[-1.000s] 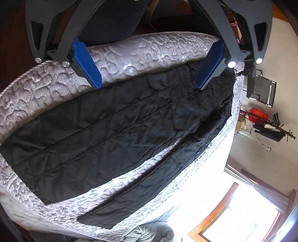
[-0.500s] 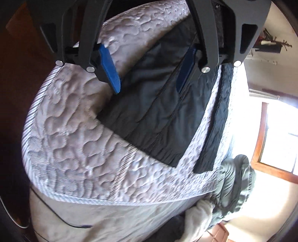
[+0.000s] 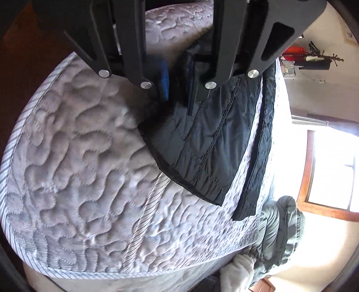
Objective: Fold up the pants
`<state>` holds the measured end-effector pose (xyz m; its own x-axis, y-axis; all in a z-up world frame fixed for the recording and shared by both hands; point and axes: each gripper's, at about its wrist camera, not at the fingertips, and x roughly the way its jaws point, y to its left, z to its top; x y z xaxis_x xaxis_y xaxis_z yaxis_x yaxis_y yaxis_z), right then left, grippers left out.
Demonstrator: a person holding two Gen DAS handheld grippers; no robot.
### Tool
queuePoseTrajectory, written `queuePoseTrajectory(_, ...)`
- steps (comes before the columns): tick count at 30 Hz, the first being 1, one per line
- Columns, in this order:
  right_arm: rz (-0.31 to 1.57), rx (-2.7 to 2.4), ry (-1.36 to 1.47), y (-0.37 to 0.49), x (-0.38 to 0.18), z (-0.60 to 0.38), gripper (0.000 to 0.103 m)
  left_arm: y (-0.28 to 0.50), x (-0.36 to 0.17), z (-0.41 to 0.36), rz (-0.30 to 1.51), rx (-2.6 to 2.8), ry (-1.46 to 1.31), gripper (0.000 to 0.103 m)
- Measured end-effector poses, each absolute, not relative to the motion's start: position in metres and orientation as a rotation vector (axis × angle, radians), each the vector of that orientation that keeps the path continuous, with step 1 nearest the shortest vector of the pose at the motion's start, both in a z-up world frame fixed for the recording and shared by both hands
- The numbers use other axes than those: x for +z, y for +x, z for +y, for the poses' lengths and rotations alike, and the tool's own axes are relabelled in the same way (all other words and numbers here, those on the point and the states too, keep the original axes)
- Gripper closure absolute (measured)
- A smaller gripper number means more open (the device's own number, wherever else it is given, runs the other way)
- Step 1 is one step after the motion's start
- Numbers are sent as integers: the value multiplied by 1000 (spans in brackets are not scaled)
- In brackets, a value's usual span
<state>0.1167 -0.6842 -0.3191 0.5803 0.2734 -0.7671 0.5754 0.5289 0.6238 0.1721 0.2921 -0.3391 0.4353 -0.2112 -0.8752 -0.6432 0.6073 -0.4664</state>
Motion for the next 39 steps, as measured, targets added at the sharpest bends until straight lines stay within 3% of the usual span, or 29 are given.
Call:
queuePoseTrajectory(10,1079,-247,989,90,-335,-645,92,129,-353,339,1061,428,-1015,86)
queuePoseTrajectory(13,1094,-200,943,91,-329,-645,81,131,-349,338,1076,410,-982,82)
queuePoseTrajectory(14,1101,-189,928,92,-324,-645,63,133,-346,339,1084,403,-971,74)
queuePoseTrajectory(15,1105,-189,902,91,-317,-644,45,131,-340,342,1088,407,-955,58)
queuePoseTrajectory(17,1091,-242,801,86,-294,-648,42,124,-321,347,1078,442,-870,40)
queuePoseTrajectory(19,1091,-284,707,88,-273,-650,39,129,-295,354,1058,452,-738,29)
queuePoseTrajectory(21,1083,-261,649,104,-255,-648,24,150,-272,360,1046,400,-633,10)
queuePoseTrajectory(23,1086,-175,619,131,-241,-639,18,189,-251,366,1029,308,-565,5)
queuePoseTrajectory(25,1094,-74,618,167,-232,-626,12,237,-240,370,1026,181,-546,4)
queuePoseTrajectory(29,1130,76,617,262,-225,-590,12,340,-247,379,1096,58,-522,4)
queuePoseTrajectory(39,1196,170,560,419,-242,-550,12,461,-346,413,1276,38,-559,4)
